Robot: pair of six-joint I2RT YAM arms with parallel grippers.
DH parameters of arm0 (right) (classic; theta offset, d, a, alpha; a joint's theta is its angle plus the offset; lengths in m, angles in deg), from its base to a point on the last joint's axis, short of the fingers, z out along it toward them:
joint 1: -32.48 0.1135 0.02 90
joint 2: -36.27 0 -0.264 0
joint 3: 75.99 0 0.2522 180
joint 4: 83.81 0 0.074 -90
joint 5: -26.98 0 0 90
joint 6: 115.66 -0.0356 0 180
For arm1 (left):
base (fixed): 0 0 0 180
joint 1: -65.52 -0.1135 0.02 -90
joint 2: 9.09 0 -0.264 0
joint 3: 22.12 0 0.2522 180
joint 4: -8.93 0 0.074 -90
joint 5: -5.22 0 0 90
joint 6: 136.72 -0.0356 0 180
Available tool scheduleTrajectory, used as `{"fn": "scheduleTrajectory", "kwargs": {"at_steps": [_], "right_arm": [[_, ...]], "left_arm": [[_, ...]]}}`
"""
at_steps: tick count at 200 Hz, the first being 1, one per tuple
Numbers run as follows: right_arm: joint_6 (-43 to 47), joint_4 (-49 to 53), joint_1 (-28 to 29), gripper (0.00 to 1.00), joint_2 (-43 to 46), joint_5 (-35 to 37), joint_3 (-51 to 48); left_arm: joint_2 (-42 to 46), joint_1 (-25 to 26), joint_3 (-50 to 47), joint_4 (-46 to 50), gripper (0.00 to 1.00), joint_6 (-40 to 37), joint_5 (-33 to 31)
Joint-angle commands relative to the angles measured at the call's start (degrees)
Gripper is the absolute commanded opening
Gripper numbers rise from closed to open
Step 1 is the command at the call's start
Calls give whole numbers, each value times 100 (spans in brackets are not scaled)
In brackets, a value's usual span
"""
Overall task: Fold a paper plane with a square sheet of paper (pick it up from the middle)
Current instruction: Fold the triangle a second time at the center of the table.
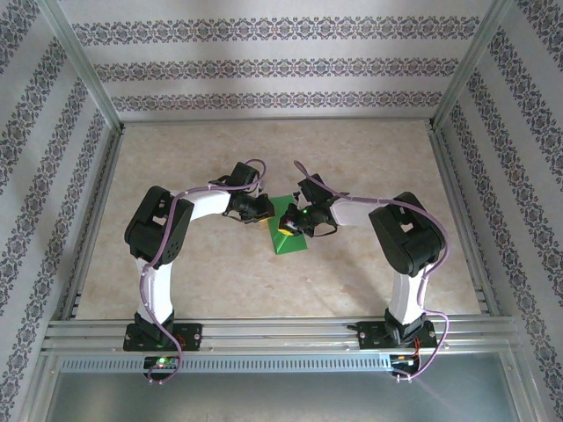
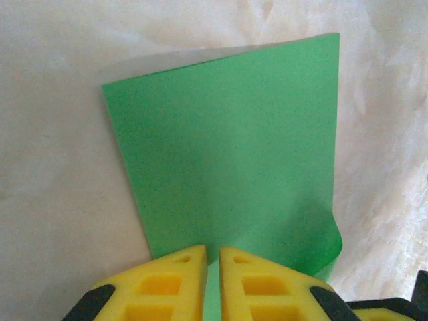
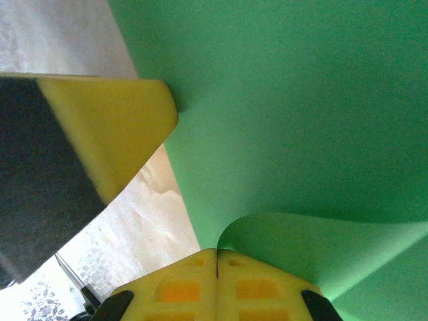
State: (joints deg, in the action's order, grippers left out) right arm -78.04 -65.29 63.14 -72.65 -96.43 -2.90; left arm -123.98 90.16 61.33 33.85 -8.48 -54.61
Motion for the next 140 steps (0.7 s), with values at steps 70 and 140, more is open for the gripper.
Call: {"fn": "scheduleTrajectory", "kwargs": {"at_steps": [70,140], "right_arm": [[-27,-150,116,2,-286,167,175],[-50,-117,116,2,-309,343,140]], "left_arm": [[-183,14,24,422,14,-110,-176],[-148,14,8,431,14,-89,-214]]}}
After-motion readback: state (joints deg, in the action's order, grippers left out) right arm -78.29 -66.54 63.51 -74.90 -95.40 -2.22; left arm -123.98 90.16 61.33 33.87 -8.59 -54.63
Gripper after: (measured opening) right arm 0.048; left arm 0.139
